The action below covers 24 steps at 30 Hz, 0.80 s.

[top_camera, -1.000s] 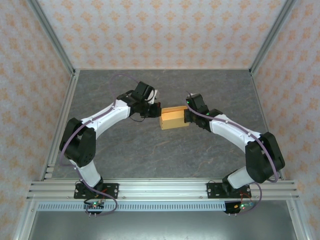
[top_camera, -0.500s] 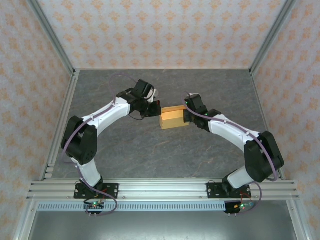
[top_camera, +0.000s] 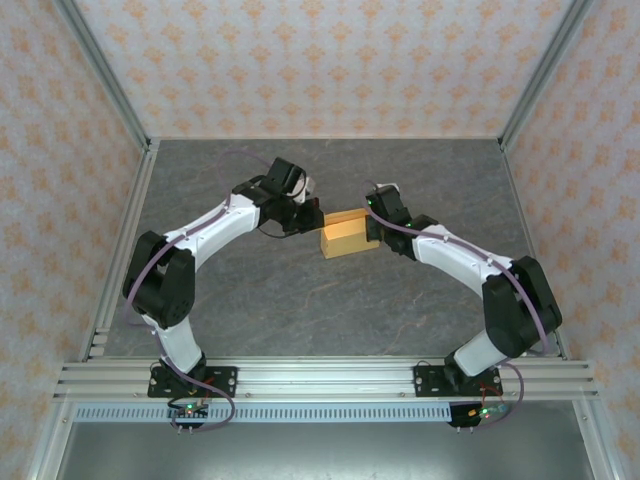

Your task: Fold the paper box

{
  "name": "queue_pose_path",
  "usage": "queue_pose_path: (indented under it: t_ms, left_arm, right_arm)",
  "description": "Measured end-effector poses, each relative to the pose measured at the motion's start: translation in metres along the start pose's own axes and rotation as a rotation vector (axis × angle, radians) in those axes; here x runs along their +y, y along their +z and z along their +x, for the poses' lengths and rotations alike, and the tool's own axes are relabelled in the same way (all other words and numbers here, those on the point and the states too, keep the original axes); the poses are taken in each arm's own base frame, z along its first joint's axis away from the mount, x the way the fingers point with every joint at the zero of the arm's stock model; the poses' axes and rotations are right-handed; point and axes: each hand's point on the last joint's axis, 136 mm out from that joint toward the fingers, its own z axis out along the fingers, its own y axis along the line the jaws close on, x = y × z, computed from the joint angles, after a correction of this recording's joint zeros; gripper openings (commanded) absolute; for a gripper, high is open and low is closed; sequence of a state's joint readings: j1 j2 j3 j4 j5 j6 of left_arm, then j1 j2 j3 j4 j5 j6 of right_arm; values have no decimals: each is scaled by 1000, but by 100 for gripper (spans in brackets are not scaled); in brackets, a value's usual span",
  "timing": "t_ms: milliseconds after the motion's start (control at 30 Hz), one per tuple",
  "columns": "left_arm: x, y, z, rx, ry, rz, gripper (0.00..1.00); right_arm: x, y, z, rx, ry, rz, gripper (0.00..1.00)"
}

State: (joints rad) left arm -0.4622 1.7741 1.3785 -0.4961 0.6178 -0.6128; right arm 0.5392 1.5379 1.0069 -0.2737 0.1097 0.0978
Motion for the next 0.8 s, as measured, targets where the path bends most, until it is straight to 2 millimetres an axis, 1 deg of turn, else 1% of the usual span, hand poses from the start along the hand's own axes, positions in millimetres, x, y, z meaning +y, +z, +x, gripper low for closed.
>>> queue_pose_path:
  t_ms: [400,800]
  left_arm:
    - [7,-5,-10,-10,-23,19,0]
    - [5,-7,-10,17,-50,70,0]
  right_arm:
    - [4,3,-3,15,-10,2,0]
    - [3,4,-4,16,-26,25,0]
